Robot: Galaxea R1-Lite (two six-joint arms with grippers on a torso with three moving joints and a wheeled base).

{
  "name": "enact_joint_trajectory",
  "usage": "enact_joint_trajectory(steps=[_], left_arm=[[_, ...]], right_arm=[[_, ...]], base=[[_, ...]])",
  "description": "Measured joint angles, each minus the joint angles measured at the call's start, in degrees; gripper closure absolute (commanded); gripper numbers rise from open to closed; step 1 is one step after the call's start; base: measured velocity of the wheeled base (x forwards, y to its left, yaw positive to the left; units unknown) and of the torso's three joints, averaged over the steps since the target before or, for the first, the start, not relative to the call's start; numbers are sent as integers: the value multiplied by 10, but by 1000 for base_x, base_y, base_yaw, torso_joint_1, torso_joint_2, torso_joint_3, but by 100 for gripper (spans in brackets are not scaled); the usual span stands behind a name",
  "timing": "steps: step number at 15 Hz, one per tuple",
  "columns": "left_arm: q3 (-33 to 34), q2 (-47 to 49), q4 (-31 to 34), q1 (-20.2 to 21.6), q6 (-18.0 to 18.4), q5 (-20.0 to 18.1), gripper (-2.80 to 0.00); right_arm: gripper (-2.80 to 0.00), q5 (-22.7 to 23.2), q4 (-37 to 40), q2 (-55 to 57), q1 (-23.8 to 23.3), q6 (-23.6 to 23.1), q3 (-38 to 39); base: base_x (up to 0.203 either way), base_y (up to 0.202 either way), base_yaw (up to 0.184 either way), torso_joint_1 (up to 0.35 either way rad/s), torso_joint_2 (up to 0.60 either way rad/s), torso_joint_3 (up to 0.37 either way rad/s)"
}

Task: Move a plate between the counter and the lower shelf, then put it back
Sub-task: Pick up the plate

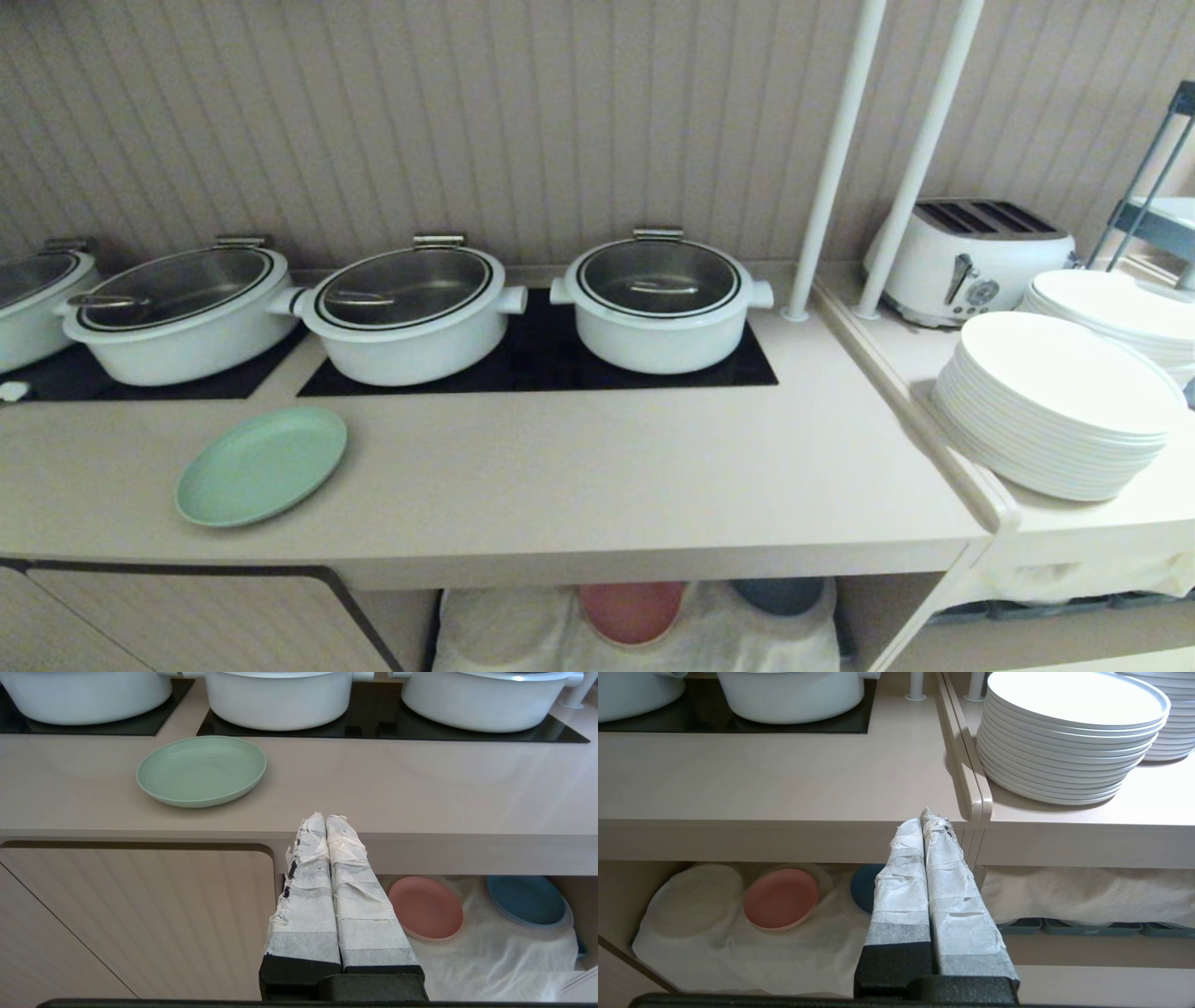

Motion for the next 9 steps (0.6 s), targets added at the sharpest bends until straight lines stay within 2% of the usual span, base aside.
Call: enact_joint_trajectory(steps=[9], left_arm=[[0,0,1,0,-1,0,0]], right_arm=[[0,0,0,0,0,0,0]], base=[[0,0,0,0,0,0]])
